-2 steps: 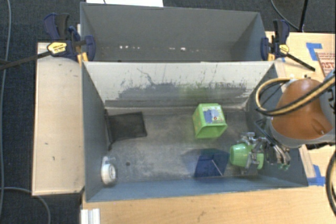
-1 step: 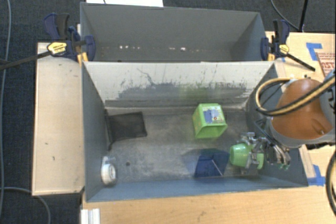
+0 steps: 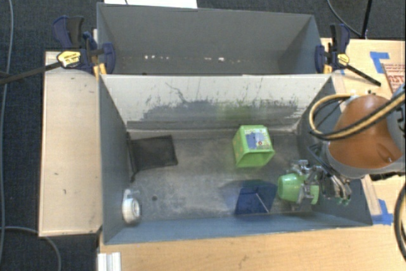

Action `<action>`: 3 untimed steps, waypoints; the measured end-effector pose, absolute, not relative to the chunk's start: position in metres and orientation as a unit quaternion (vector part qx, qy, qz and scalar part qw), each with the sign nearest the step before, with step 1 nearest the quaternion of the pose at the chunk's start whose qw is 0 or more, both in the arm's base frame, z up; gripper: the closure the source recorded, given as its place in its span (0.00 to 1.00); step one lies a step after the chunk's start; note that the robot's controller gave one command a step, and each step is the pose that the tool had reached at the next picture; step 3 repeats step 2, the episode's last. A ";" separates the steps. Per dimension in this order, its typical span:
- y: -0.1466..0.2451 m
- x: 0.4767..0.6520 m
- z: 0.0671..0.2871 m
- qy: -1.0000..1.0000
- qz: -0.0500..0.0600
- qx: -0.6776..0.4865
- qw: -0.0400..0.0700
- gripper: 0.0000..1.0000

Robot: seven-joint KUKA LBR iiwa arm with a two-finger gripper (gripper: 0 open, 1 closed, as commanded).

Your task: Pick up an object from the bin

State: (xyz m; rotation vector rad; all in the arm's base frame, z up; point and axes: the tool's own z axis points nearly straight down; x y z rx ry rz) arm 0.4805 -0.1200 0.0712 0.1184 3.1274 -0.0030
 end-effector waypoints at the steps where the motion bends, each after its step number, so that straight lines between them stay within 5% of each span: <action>1: -0.120 0.480 0.077 0.999 -0.001 0.037 0.006 1.00; 3: -0.120 0.481 0.086 0.999 -0.001 0.037 0.006 1.00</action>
Offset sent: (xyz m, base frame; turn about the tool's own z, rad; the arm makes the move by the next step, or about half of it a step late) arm -0.0001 -0.0003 0.0221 0.0000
